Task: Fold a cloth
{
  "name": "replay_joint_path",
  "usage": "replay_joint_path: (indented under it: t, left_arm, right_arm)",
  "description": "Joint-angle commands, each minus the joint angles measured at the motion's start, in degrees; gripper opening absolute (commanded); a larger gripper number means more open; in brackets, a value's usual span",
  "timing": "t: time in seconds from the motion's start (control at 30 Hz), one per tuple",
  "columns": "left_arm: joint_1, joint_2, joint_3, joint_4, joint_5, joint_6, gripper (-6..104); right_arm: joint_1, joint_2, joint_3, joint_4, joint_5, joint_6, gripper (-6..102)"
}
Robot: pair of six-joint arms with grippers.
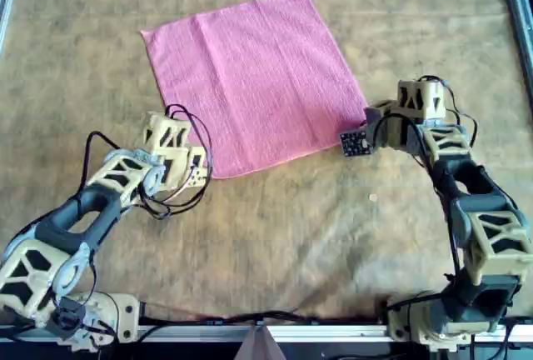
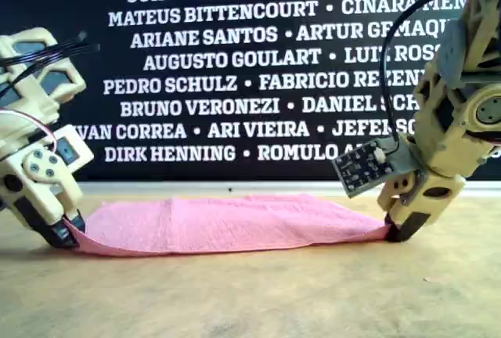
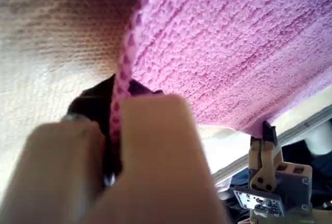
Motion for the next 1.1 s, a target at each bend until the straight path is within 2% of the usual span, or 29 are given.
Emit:
replay_joint_path:
  t: [0.0,0.17,0.43,0.63,0.9,1.07]
  left_arm:
    - [0.1,2.5,-2.1,-1.1,0.4,0.4,-1]
    - [0.4,2.5,-1.8,-0.1,-0.4,0.7,-1]
    - [6.2,2.6,0.1,0.0,-0.4,0.8,-1]
    - [6.4,3.2,3.2,0.0,-0.4,0.9,-1]
    - [6.7,17.0,10.8,0.0,-0.5,0.9,-1]
    - [10.3,25.1,14.4,0.0,-0.5,0.9,-1]
  right_arm:
    - [1.0,2.4,-3.6,-1.4,-0.5,0.53,-1]
    - [1.1,4.9,2.0,-1.3,-0.5,0.53,-1]
    - [2.1,20.0,16.2,-2.4,-0.6,0.53,-1]
    - [5.4,28.7,25.5,-2.5,-0.6,0.53,-1]
    - [5.6,37.8,35.5,-2.5,-0.6,0.53,-1]
    - [5.6,43.2,41.6,-2.5,-0.6,0.53,-1]
